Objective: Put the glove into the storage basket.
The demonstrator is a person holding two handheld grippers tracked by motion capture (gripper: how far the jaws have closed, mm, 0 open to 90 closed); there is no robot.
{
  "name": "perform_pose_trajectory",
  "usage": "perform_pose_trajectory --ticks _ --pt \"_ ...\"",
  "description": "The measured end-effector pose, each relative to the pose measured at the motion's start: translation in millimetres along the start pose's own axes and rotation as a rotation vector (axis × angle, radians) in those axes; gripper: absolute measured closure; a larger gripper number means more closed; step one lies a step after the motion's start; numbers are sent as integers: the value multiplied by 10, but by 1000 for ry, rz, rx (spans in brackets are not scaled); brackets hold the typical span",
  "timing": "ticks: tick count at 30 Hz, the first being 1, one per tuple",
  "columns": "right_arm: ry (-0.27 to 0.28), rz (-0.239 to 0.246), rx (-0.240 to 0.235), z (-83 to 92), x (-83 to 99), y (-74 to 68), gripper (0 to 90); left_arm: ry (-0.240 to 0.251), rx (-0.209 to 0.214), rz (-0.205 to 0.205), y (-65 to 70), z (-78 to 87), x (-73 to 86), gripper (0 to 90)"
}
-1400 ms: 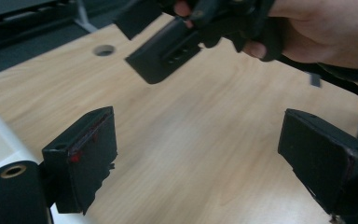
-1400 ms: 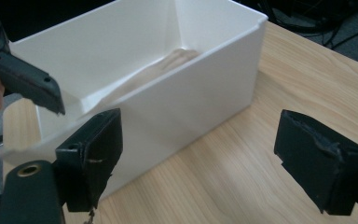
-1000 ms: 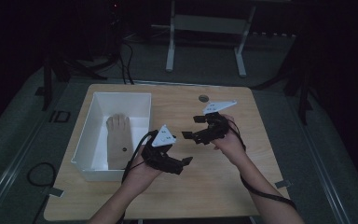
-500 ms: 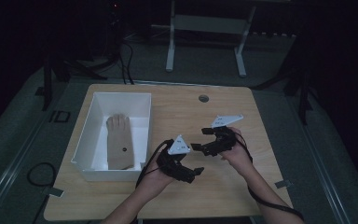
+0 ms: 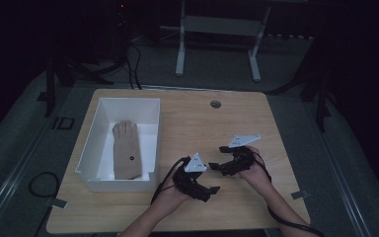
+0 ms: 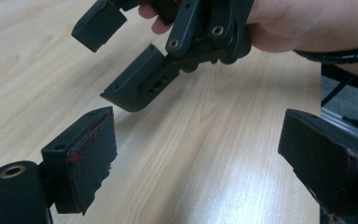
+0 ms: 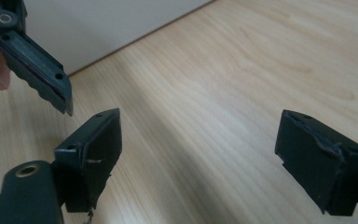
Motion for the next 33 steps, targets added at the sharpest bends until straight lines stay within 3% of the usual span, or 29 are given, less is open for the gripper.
perform_pose_trajectory --ticks 9,13,20,33 --pt "-5 4 1 15 225 -28 146 -9 30 11 17 -134 158 118" --pt "-17 4 0 40 324 -43 146 -9 44 -10 54 -187 222 118" --pt "-35 10 10 106 491 -82 145 -13 58 -8 77 -249 301 118" --pt "-24 -37 39 306 795 -94 144 -27 53 -51 126 -345 417 117"
Point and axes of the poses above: each handheld gripper's, and its own axes: z roughly backward along the jaws, x roughly out of its underside, y roughly to its right, the point moved 5 cm from there along -z, roughly forward along the jaws, and after that the axes turned 13 degrees about z, right-handed, at the moved point
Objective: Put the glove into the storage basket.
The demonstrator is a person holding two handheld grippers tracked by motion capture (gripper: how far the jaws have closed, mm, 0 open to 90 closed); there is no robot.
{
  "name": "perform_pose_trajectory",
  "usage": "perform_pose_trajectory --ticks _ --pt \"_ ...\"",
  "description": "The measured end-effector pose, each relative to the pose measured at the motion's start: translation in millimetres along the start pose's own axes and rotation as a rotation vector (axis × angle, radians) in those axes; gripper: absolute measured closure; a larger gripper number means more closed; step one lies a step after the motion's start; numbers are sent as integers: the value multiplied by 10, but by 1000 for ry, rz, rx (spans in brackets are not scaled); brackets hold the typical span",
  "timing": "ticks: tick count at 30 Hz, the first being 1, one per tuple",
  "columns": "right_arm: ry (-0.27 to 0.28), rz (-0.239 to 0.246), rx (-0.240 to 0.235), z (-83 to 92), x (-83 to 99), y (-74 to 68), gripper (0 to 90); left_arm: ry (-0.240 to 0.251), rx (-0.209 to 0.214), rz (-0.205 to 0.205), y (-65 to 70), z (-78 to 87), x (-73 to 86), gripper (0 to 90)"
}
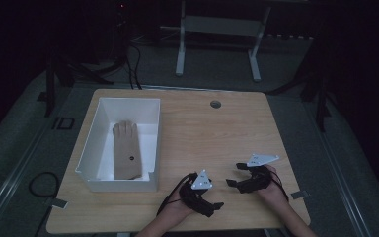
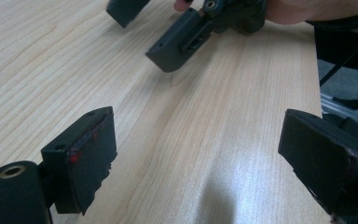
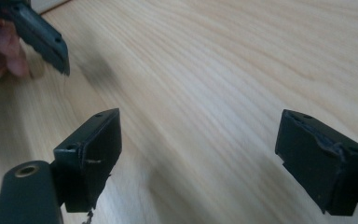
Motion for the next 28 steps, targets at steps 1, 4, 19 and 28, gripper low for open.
perform_pose_trajectory --ticks 1,4,19,28 --pt "1 1 5 12 21 -4 144 0 1 3 1 -3 4 118" --pt "-7 3 20 53 78 -9 143 4 -1 -3 11 -8 18 117" --pt "18 -7 81 190 208 56 140 44 9 -31 48 1 79 117" --pt "19 -24 90 197 214 85 140 50 8 -39 45 4 78 118"
Point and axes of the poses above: each handheld gripper's, and its own axes: z roughly backward along the jaws, x roughly out of its underside, y roughly to its right, the point moved 5 cm from there along -z, roughly forward along the jaws, and after that the axes turned 13 degrees about z, right-handed, at the moved point
